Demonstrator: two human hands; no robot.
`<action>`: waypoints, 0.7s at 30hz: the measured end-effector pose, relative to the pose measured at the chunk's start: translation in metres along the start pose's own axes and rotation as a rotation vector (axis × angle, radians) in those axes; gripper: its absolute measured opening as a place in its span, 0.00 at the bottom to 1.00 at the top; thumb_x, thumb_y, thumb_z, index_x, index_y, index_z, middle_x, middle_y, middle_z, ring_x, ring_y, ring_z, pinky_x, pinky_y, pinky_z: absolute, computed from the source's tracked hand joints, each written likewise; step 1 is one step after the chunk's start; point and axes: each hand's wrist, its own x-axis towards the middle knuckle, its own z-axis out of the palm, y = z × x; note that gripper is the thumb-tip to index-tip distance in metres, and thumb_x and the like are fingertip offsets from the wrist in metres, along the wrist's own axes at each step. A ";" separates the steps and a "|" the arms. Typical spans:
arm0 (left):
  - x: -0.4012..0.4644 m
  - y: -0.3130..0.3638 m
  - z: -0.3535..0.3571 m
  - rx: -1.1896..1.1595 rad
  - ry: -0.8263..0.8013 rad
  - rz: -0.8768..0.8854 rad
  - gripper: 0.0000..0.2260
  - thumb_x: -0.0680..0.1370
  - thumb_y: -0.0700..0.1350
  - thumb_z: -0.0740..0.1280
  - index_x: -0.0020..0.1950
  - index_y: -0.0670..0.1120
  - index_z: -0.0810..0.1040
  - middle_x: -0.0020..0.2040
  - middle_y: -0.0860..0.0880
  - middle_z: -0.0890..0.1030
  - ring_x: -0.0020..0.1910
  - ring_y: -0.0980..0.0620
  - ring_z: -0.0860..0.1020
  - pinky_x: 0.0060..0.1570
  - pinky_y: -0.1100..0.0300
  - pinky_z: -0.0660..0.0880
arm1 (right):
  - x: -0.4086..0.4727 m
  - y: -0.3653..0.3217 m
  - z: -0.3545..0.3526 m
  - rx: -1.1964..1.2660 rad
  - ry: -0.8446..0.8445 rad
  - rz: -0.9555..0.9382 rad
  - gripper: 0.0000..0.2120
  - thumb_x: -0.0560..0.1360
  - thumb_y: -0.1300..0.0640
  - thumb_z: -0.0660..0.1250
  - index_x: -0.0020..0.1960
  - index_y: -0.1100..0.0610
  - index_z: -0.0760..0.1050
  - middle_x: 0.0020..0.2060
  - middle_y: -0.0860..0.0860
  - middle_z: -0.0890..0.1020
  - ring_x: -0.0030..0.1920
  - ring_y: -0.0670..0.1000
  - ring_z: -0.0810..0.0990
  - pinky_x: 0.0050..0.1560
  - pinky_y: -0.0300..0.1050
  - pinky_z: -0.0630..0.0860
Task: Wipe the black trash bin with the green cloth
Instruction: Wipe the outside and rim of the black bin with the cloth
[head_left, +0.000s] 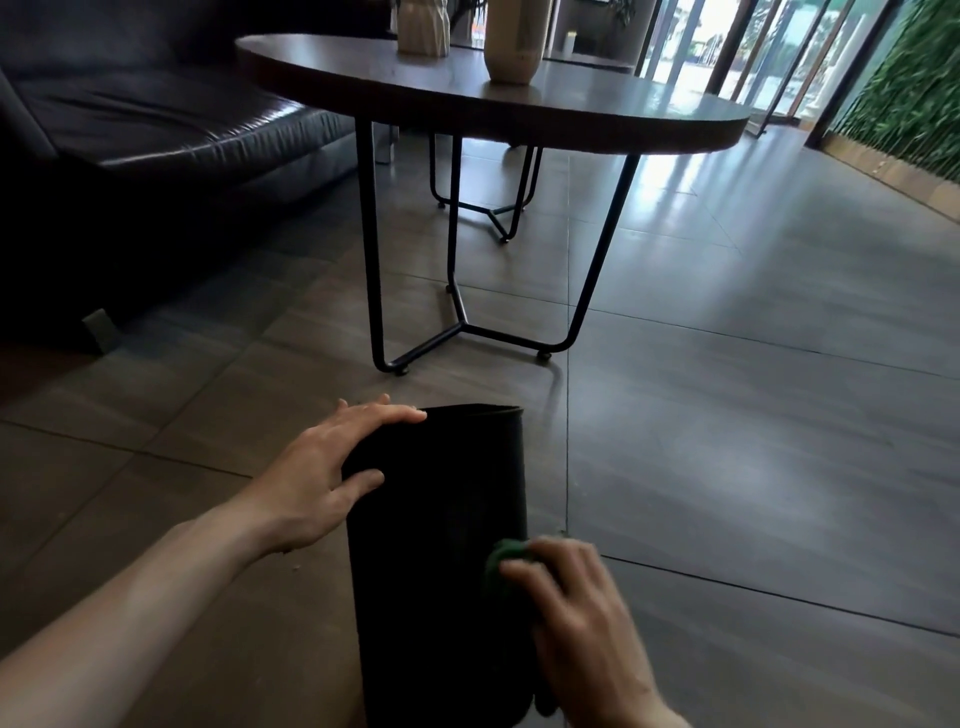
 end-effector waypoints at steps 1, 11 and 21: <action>0.000 0.001 0.000 -0.006 -0.015 0.008 0.33 0.76 0.32 0.70 0.70 0.64 0.70 0.71 0.64 0.72 0.77 0.64 0.59 0.80 0.51 0.48 | 0.008 0.010 -0.014 0.063 -0.006 0.140 0.12 0.73 0.60 0.70 0.56 0.52 0.81 0.52 0.52 0.80 0.51 0.58 0.80 0.47 0.52 0.81; -0.003 0.008 -0.007 -0.100 -0.162 0.027 0.34 0.73 0.25 0.67 0.62 0.63 0.75 0.70 0.68 0.73 0.77 0.68 0.55 0.78 0.50 0.55 | 0.102 0.087 -0.078 -0.024 -0.159 0.463 0.11 0.72 0.40 0.71 0.50 0.43 0.76 0.41 0.42 0.78 0.36 0.47 0.75 0.32 0.40 0.65; -0.009 -0.002 -0.024 -0.116 -0.133 0.008 0.26 0.73 0.25 0.69 0.54 0.57 0.79 0.68 0.65 0.77 0.77 0.66 0.60 0.79 0.56 0.49 | 0.130 0.086 -0.044 -0.218 -0.790 0.158 0.28 0.75 0.49 0.73 0.69 0.28 0.69 0.49 0.45 0.67 0.44 0.49 0.71 0.40 0.44 0.67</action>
